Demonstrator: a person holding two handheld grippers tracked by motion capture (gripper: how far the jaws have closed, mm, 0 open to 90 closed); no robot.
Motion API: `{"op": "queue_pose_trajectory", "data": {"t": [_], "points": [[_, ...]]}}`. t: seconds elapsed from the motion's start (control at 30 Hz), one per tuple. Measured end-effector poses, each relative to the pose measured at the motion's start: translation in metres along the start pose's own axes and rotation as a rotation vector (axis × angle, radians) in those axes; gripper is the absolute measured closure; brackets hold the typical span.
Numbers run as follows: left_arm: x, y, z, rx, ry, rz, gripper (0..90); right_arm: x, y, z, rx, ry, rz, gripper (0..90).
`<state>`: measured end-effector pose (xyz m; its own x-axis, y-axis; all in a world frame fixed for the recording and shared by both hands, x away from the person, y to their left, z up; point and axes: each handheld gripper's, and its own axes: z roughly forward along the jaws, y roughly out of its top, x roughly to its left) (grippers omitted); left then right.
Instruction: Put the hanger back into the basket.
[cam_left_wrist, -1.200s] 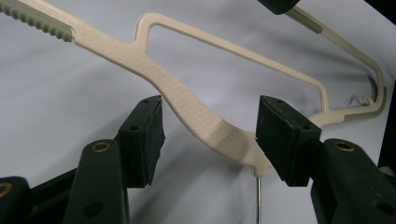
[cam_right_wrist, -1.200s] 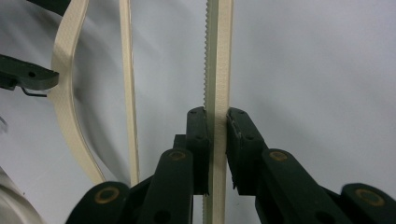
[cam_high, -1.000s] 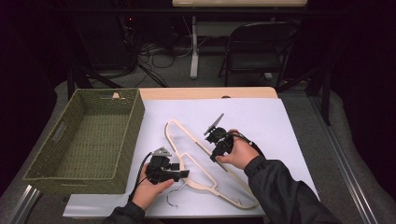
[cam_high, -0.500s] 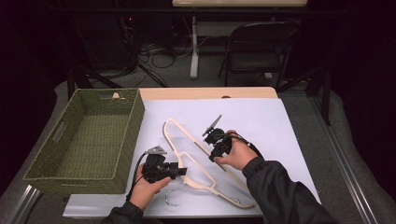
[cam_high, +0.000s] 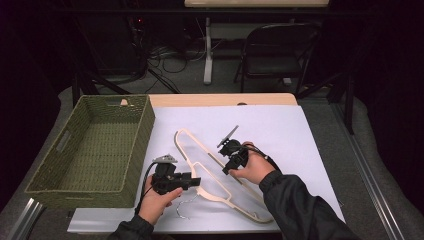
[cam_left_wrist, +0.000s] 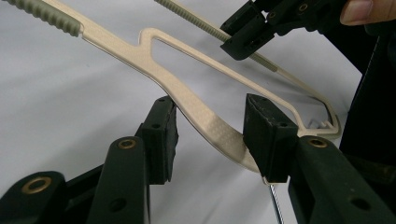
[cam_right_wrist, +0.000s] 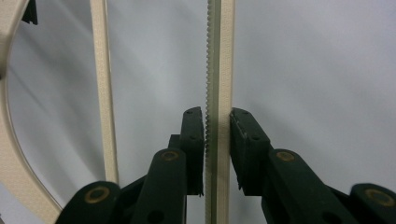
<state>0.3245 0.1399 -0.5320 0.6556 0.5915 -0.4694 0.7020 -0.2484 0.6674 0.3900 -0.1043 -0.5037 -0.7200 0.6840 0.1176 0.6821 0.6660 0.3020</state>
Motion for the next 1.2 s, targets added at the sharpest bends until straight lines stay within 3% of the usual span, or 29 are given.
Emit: {"op": "queue_pose_trajectory", "data": {"t": [0.37,0.47,0.53,0.77,0.97,1.2], "points": [[0.002,-0.003,0.004,0.025,0.029,0.0,61.1,0.001,-0.003,0.014,0.003,0.015,-0.014,67.6],[0.004,-0.005,0.006,0.034,0.031,-0.001,61.3,0.001,-0.005,0.015,-0.014,0.021,-0.007,68.4],[0.003,-0.006,0.009,0.039,0.039,0.0,61.6,0.001,-0.006,0.013,-0.015,0.0,-0.01,73.9],[0.004,-0.005,0.008,0.041,0.031,-0.018,65.6,0.002,-0.006,0.008,-0.043,0.002,-0.012,72.0],[0.005,-0.005,0.007,0.03,0.012,-0.036,68.6,0.004,-0.007,0.005,-0.076,-0.015,0.003,78.2],[0.005,-0.004,0.011,0.03,0.029,-0.043,66.5,0.004,-0.007,0.0,-0.087,-0.006,-0.005,78.8]]}}
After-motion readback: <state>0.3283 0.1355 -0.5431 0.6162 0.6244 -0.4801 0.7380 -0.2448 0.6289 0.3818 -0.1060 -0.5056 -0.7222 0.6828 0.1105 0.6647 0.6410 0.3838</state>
